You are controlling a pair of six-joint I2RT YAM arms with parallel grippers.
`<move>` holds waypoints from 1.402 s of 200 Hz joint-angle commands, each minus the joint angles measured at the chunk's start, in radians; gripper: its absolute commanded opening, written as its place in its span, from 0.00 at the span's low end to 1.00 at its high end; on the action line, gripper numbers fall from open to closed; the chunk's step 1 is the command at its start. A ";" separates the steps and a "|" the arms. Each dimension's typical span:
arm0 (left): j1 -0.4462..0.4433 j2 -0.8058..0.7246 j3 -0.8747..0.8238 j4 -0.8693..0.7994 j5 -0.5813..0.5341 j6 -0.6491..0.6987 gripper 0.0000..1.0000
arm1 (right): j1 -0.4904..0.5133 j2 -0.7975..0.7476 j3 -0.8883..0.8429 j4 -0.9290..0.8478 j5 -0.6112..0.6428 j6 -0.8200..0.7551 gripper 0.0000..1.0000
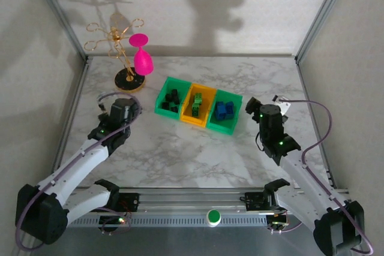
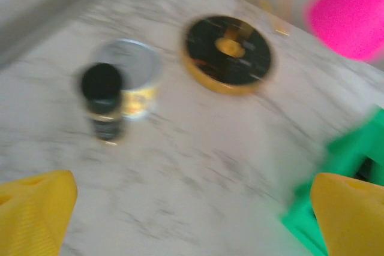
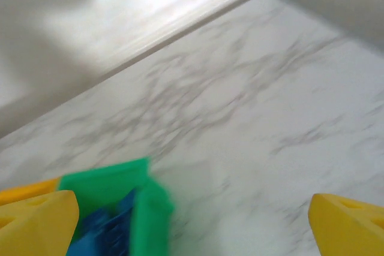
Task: Sort the legos into containers by color
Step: Reset both arms
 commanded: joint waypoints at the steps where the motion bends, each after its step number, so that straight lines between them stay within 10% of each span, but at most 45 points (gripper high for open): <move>1: 0.064 -0.021 -0.137 0.217 -0.268 0.034 1.00 | -0.080 0.057 -0.103 0.245 0.089 -0.216 0.99; 64: 0.240 0.076 -0.516 1.102 -0.049 0.293 1.00 | -0.324 0.348 -0.342 0.888 -0.249 -0.382 0.99; 160: 0.214 0.537 -0.571 1.751 0.289 0.517 0.99 | -0.329 0.635 -0.395 1.400 -0.513 -0.553 0.99; 192: 0.233 0.523 -0.449 1.501 0.228 0.462 0.99 | -0.344 0.649 -0.331 1.289 -0.488 -0.527 0.99; 280: 0.237 0.527 -0.456 1.519 0.208 0.452 0.99 | -0.344 0.654 -0.331 1.296 -0.487 -0.529 0.99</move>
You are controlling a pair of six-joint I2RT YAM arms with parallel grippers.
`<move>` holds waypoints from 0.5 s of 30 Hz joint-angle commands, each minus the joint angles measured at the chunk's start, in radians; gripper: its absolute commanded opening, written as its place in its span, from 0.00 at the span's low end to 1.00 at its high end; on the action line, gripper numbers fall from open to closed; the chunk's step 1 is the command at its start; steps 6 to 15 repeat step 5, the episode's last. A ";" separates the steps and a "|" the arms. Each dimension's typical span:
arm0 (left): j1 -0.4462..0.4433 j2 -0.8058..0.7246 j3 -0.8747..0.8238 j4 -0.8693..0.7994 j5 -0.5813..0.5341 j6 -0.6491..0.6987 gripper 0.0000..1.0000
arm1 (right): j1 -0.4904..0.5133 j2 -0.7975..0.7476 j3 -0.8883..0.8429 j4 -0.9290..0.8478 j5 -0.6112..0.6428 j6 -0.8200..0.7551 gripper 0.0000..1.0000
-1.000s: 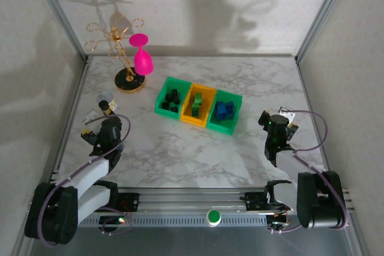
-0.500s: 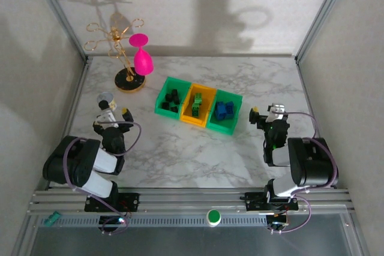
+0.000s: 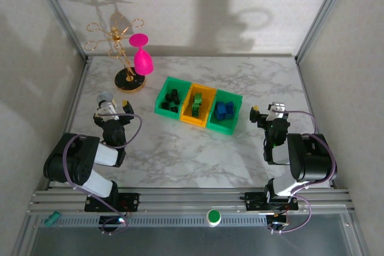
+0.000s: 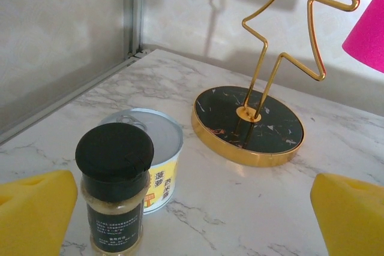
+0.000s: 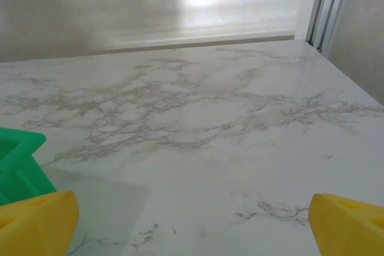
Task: Sort the legos into containers by color
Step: Reset both arms
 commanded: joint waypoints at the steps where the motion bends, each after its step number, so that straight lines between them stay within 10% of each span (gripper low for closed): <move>1: 0.005 0.002 0.005 -0.003 -0.014 -0.013 0.99 | -0.005 0.001 0.021 0.031 -0.010 -0.011 0.99; 15: 0.005 0.002 0.005 -0.003 -0.014 -0.012 0.99 | -0.006 0.000 0.020 0.033 -0.009 -0.011 0.99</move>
